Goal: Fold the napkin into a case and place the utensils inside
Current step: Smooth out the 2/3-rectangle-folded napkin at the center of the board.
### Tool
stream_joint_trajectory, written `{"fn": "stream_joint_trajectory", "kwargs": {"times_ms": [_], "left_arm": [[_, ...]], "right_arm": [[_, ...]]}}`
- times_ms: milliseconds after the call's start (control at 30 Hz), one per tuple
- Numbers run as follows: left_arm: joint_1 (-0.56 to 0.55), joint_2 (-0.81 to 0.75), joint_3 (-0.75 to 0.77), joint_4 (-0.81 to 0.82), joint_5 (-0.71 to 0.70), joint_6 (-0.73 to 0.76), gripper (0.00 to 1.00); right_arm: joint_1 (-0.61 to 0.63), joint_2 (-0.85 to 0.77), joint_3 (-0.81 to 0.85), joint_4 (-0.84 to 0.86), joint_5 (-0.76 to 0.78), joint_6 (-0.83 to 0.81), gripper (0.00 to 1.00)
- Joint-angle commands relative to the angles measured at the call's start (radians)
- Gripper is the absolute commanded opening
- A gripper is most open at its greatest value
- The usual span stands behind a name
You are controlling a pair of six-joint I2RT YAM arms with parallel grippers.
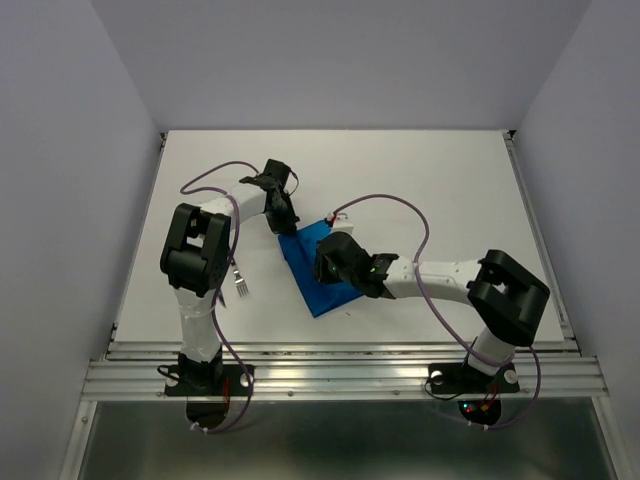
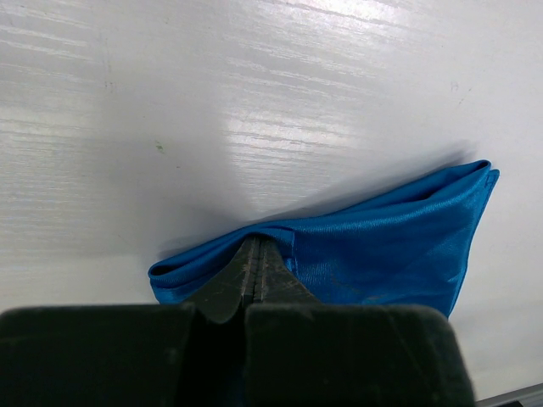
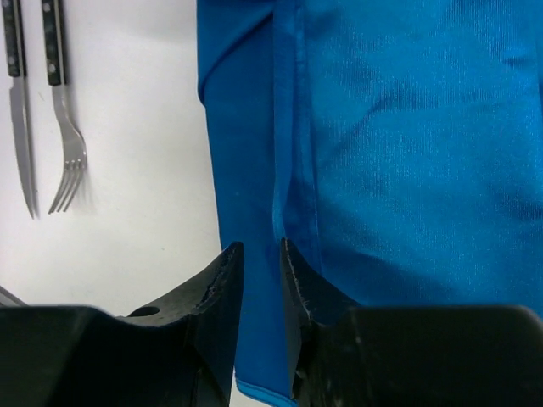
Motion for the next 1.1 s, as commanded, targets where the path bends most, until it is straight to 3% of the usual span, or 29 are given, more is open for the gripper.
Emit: {"fn": "stream_joint_trajectory", "kwargs": {"times_ms": [0,67,267,1067], "left_arm": [[-0.009,-0.003,0.019,-0.017,-0.016,0.002,0.00],[-0.010,-0.003,0.021,-0.019,-0.014,0.002,0.00],[-0.013,-0.008,0.031,-0.025,-0.017,0.004,0.00],[-0.045,-0.129,0.103,-0.121,-0.097,0.033,0.00]], "right_arm": [[-0.008,0.036,0.007,-0.005,-0.003,-0.009,0.27],[-0.008,0.060,-0.003,-0.008,0.005,0.006,0.19],[-0.008,0.090,-0.033,-0.002,0.002,0.037,0.13],[-0.008,0.085,-0.068,0.004,-0.006,0.063,0.11]]}}
